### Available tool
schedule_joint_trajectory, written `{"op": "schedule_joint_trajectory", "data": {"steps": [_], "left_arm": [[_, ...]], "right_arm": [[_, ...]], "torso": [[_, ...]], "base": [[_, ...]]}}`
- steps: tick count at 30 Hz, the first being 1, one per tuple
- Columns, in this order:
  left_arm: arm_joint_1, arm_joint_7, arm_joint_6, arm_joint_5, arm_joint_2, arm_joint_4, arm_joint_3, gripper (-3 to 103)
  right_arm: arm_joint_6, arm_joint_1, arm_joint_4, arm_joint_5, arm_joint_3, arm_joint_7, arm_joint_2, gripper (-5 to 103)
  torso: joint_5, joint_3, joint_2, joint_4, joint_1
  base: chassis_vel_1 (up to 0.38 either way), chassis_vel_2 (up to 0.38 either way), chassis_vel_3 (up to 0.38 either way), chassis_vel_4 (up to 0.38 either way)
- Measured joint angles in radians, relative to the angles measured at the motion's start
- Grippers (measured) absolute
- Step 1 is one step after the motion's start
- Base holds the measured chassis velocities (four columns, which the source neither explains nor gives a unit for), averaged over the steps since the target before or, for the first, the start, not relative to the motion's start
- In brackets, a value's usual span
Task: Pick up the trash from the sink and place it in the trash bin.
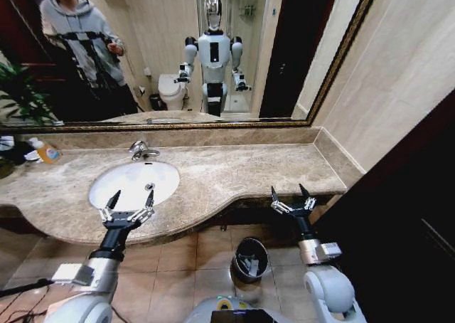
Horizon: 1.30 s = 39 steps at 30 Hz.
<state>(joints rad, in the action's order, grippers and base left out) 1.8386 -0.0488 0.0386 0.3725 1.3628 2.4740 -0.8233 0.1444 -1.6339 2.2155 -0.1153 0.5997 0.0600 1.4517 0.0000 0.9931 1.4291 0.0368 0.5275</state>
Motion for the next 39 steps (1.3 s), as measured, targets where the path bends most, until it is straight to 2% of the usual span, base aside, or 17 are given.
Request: {"op": "schedule_joint_trajectory", "data": {"steps": [39], "left_arm": [[0.0,0.0,0.0,0.0,0.0,0.0,0.0,100]], "right_arm": [[0.003,0.001,-0.003,-0.001,0.001,-0.001,-0.001,100]], "torso": [[0.0,0.0,0.0,0.0,0.0]], "base": [[0.0,0.0,0.0,0.0]]}}
